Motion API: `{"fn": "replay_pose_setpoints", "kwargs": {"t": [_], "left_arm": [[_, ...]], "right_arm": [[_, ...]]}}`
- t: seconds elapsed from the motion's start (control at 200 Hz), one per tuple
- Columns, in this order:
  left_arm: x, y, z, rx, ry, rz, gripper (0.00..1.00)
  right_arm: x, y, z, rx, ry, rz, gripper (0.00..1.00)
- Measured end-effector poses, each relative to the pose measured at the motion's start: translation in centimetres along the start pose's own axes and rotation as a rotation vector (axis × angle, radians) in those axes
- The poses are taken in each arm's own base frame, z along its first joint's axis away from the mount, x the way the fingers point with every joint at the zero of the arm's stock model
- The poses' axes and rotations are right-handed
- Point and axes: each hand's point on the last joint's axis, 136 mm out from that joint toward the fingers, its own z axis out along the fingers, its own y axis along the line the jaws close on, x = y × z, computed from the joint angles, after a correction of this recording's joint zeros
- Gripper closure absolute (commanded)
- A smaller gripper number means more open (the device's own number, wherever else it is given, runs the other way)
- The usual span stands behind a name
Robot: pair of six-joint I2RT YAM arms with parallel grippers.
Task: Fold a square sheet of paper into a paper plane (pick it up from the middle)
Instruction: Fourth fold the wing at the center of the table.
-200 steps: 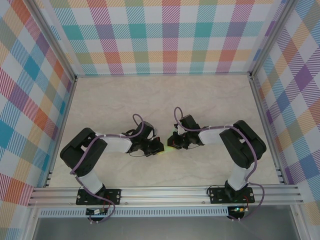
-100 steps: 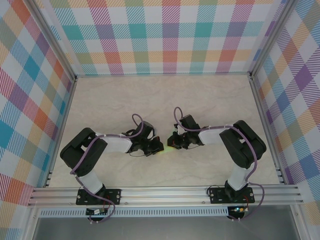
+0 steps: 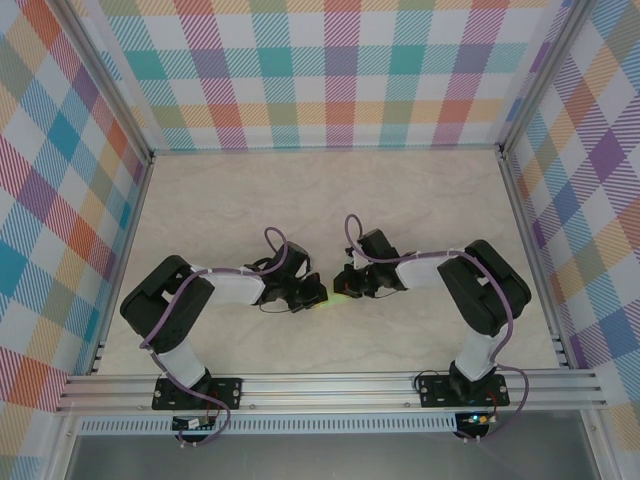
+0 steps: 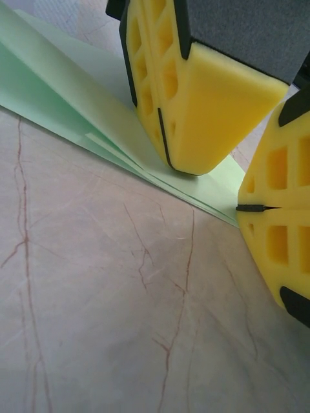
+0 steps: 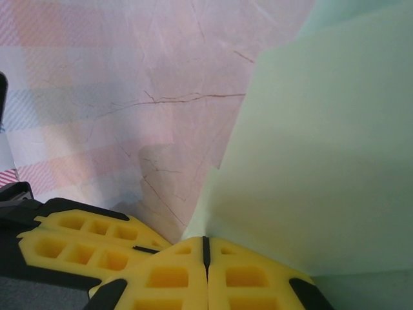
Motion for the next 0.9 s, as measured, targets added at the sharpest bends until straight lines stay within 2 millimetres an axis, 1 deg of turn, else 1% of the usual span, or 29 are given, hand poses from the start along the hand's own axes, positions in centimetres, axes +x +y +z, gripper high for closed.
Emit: {"fn": "replay_pose_setpoints", "kwargs": {"t": [0.125, 0.41, 0.9], "left_arm": [[0.0, 0.0, 0.0, -0.006, -0.002, 0.0, 1.0], [0.0, 0.0, 0.0, -0.007, -0.002, -0.001, 1.0], [0.0, 0.0, -0.1, -0.008, -0.001, -0.001, 1.0]], "right_arm": [[-0.5, -0.4, -0.3, -0.009, 0.004, -0.024, 0.94], [-4.1, -2.8, -2.5, -0.029, -0.063, 0.012, 0.93], [-8.2, -6.3, -5.8, 0.015, -0.196, 0.1, 0.92]]}}
